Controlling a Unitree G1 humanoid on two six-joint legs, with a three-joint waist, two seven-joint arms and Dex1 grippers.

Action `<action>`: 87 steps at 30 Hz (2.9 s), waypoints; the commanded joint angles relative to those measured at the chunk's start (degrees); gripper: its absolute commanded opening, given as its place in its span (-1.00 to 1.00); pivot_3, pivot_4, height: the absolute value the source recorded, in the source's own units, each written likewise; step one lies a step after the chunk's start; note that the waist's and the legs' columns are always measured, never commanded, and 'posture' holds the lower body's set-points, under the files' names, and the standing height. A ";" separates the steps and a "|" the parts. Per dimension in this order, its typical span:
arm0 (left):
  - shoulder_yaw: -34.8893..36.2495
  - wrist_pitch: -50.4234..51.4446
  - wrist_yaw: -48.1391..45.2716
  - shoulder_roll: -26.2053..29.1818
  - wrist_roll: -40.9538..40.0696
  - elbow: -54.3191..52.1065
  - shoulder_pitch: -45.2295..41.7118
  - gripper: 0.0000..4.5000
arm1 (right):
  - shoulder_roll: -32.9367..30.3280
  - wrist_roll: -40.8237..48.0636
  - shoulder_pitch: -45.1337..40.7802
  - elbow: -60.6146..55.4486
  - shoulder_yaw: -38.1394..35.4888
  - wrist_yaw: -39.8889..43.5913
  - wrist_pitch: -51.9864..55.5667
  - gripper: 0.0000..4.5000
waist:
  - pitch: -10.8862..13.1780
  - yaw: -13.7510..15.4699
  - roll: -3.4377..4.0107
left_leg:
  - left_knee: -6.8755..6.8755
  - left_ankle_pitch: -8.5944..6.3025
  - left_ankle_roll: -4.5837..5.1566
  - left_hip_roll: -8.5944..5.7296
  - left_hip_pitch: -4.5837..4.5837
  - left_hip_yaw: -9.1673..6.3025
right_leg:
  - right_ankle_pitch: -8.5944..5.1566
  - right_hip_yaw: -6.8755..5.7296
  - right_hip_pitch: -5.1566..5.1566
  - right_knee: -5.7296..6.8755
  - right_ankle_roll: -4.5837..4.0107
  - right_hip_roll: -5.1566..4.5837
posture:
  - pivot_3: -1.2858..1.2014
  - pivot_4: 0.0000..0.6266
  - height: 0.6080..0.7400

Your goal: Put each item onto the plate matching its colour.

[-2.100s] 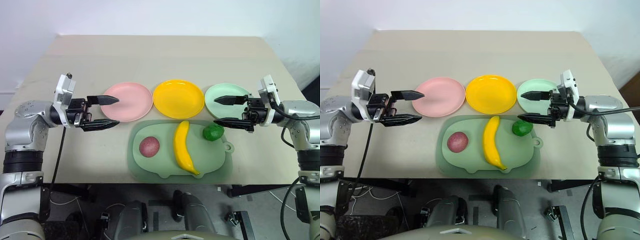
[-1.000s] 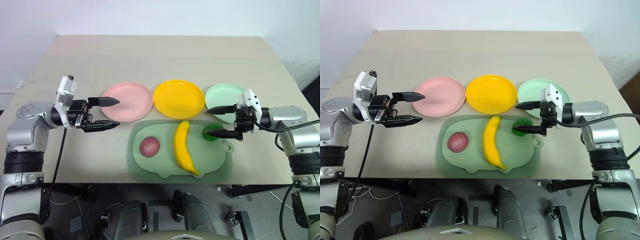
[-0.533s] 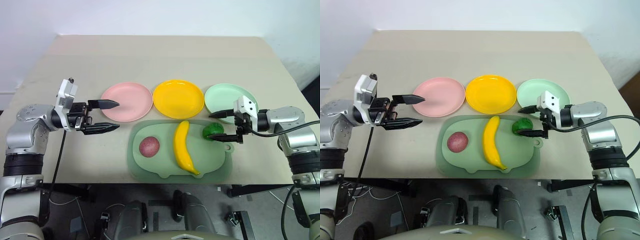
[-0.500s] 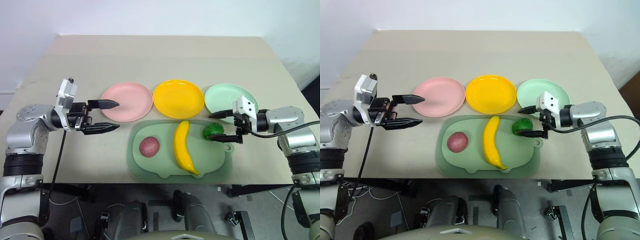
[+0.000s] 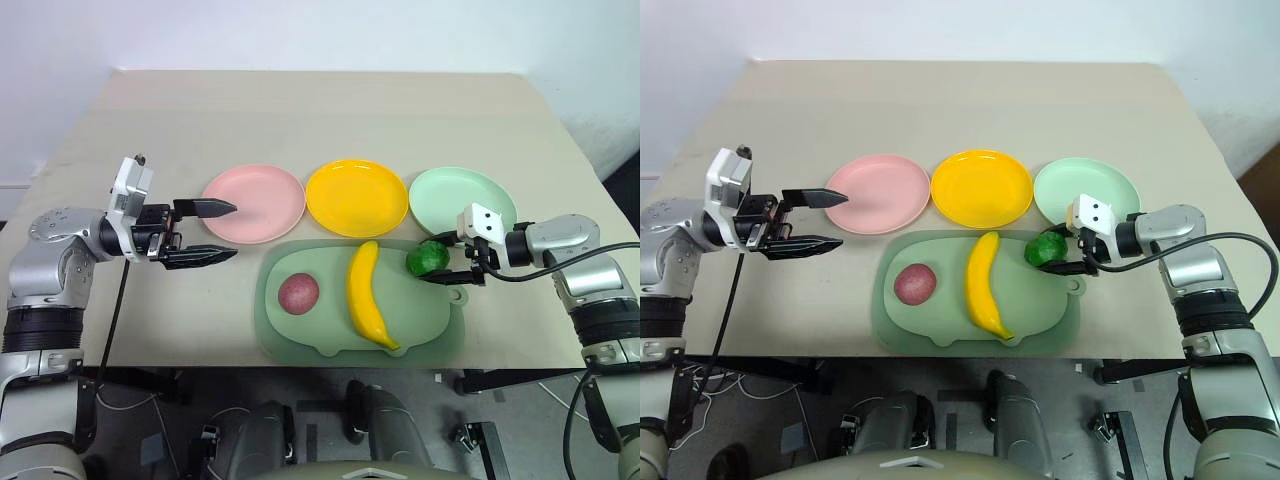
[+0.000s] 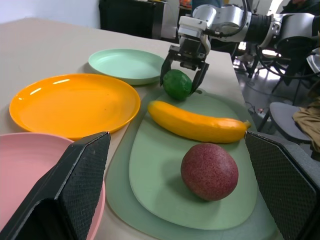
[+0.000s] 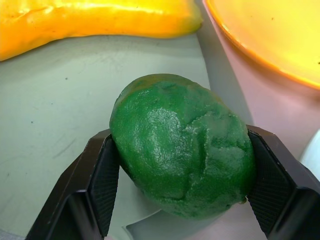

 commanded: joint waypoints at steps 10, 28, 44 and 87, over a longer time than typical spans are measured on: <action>1.39 0.21 0.34 0.60 -0.93 -1.56 -0.38 1.00 | 4.51 4.43 -9.67 5.98 -7.99 -14.35 5.46 0.38 | 0.00 0.09 -0.01 | -0.01 0.00 -0.01 0.01 0.00 -0.02 | 0.00 -0.01 0.00 0.02 -0.01 0.01 | 0.03 -0.52 0.45; 1.55 1.27 0.77 1.02 -1.02 -1.95 -0.74 1.00 | 5.57 -8.19 -15.61 20.52 -4.52 -26.63 -7.02 0.99 | 0.00 -0.29 0.01 | -0.04 0.02 -0.04 0.01 -0.01 0.02 | 0.00 0.02 -0.02 0.02 0.00 0.01 | 0.03 -0.52 0.45; 1.60 1.66 0.58 0.86 -1.74 -3.20 -0.40 1.00 | 10.11 12.09 -10.00 -4.49 -12.14 -19.25 16.06 0.99 | 0.01 0.09 0.02 | 0.00 0.02 -0.03 0.04 -0.01 -0.01 | 0.01 0.01 0.02 0.11 0.00 0.01 | 0.03 -0.52 0.45; -1.48 -1.19 -1.44 -3.85 0.41 2.48 -4.35 1.00 | 23.28 36.80 26.18 -61.06 -10.95 -71.21 54.67 0.99 | -0.09 0.03 -0.11 | -0.03 -0.07 0.14 -0.02 0.00 -0.12 | -0.01 0.03 0.05 -0.01 -0.02 0.03 | 0.03 -0.52 0.45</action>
